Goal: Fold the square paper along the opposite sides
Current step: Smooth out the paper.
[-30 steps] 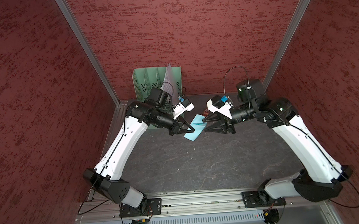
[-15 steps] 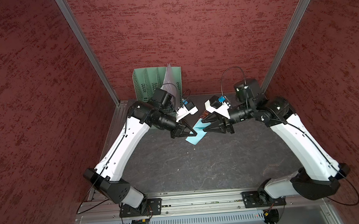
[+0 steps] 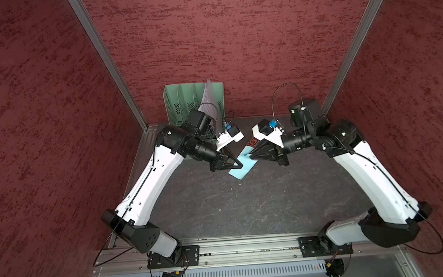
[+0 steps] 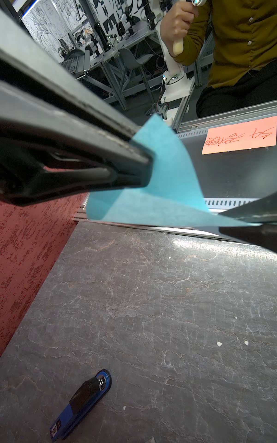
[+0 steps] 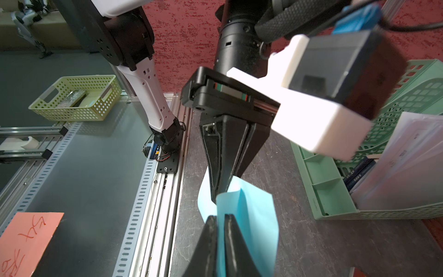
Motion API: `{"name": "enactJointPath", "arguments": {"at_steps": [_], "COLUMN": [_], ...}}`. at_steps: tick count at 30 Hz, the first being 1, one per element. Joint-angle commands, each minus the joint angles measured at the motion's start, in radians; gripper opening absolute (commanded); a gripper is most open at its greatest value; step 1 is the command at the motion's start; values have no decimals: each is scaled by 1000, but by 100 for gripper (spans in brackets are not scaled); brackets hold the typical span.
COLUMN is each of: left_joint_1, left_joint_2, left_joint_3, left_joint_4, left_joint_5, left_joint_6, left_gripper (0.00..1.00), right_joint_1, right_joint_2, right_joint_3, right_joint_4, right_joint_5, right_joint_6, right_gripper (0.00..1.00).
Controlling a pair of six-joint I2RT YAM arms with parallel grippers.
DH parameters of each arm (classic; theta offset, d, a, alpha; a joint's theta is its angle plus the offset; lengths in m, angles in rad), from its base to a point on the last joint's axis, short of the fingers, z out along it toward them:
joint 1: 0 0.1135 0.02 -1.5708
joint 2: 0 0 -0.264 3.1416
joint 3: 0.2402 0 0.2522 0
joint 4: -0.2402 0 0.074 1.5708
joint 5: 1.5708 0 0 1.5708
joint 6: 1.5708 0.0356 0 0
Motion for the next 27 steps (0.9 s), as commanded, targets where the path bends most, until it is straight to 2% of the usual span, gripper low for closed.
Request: {"name": "enactJointPath", "arguments": {"at_steps": [1,6,27], "left_joint_1": [-4,-14,-33], "left_joint_2": [-16,-11,-28], "left_joint_3": [10,5,-18], "left_joint_4": [-3,0,24], "left_joint_5": [25,23,-14], "left_joint_6": [25,27,16], "left_gripper": [7,8,9], "right_joint_1": [16,16,19], "right_joint_2": [-7,-4,-39], "right_joint_3": [22,22,-26], "right_joint_4": [4,27,112], "right_joint_5": [17,20,58], "right_joint_6": [2,12,52], "right_gripper": [5,0,0]}}
